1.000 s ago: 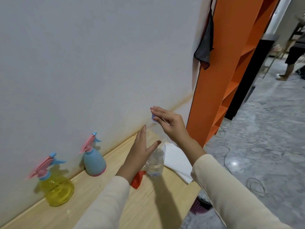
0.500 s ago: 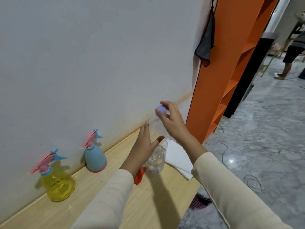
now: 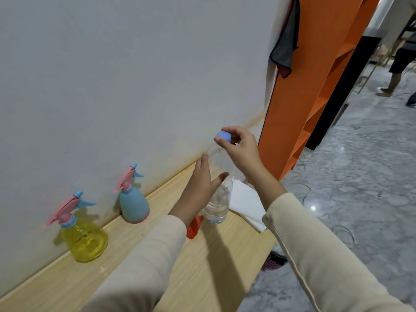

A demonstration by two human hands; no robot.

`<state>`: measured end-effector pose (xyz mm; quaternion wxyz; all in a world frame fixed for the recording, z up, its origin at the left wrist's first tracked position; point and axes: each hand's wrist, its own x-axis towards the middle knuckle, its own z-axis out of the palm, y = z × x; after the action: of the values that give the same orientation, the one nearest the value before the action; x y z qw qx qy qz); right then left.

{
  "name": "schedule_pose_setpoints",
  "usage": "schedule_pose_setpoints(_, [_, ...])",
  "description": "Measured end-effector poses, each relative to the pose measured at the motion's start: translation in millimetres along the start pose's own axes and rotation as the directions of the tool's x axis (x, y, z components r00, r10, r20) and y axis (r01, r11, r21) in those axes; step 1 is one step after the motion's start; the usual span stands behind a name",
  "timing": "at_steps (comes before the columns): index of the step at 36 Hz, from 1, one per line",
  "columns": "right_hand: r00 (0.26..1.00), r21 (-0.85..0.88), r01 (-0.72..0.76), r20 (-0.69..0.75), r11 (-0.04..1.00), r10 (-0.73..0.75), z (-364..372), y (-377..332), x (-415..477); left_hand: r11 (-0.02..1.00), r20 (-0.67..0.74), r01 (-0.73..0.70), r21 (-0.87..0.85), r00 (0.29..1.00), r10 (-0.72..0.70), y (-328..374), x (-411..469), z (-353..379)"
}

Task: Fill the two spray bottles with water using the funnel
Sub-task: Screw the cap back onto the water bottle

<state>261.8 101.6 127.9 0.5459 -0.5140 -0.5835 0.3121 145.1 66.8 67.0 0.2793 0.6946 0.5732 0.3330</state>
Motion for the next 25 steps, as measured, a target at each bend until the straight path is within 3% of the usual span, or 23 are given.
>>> schedule_pose_setpoints(6, [0.988, -0.050, -0.047, -0.152, 0.998, 0.039, 6, 0, -8, 0.999, -0.066, -0.004, -0.051, 0.998, 0.000, 3, -9, 8])
schedule_pose_setpoints(8, [0.988, -0.084, -0.070, -0.141, 0.994, 0.058, 5, -1, -6, 0.998, -0.070, -0.001, -0.064, 0.998, -0.004, 4, -8, 8])
schedule_pose_setpoints(14, [0.975, -0.067, -0.076, 0.204, 0.995, 0.089, -8, -1, -4, 0.995, -0.051, 0.010, -0.099, 0.999, -0.015, 1, -4, 4])
schedule_pose_setpoints(16, [0.964, -0.071, -0.072, 0.251, 0.995, 0.088, -10, 1, -5, 0.993, -0.061, 0.017, -0.113, 0.998, -0.024, -2, -5, 4])
schedule_pose_setpoints(20, [0.979, -0.088, -0.053, 0.192, 0.995, 0.069, -3, 1, -6, 0.990, -0.096, 0.024, -0.136, 0.995, -0.038, -5, -4, 5])
schedule_pose_setpoints(25, [0.999, 0.022, -0.038, -0.018, 0.999, 0.039, 6, 2, -14, 0.990, -0.141, 0.011, -0.144, 0.989, -0.032, -6, -6, 10])
